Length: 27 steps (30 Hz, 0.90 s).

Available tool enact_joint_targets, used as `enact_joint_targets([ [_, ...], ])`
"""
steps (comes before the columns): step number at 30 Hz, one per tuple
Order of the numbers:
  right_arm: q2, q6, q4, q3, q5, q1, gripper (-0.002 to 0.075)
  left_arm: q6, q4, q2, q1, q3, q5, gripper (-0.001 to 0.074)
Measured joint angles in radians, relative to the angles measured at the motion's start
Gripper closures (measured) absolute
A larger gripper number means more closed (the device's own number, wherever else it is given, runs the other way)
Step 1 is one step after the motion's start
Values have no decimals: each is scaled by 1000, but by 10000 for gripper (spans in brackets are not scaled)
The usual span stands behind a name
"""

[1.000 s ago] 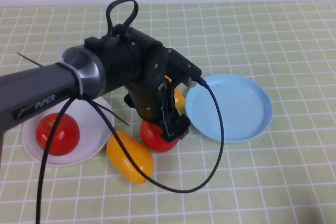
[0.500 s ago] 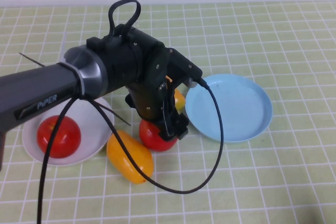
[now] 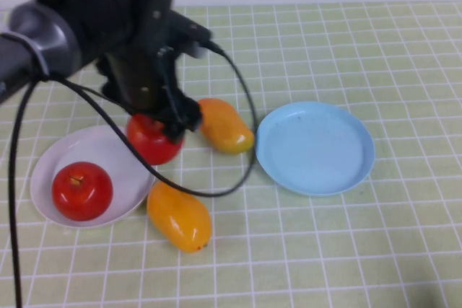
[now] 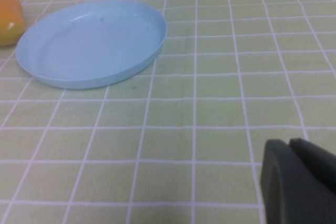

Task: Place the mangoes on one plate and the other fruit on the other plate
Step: Put one type of fruit in the left plate

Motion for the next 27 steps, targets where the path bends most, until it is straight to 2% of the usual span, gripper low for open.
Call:
enact_joint_targets([
  [4,0,0,2,0,0,0,742,-17,7,31,93,0,-2,154],
  [8,0,0,3,0,0,0,742,-20,1,66,135,0,-28,154],
  [22,0,0,4,0,0,0,742,-20,-1,137,168,0,-53,153],
  [27,0,0,4,0,0,0,742,-20,3,135,168,0,-43,69],
])
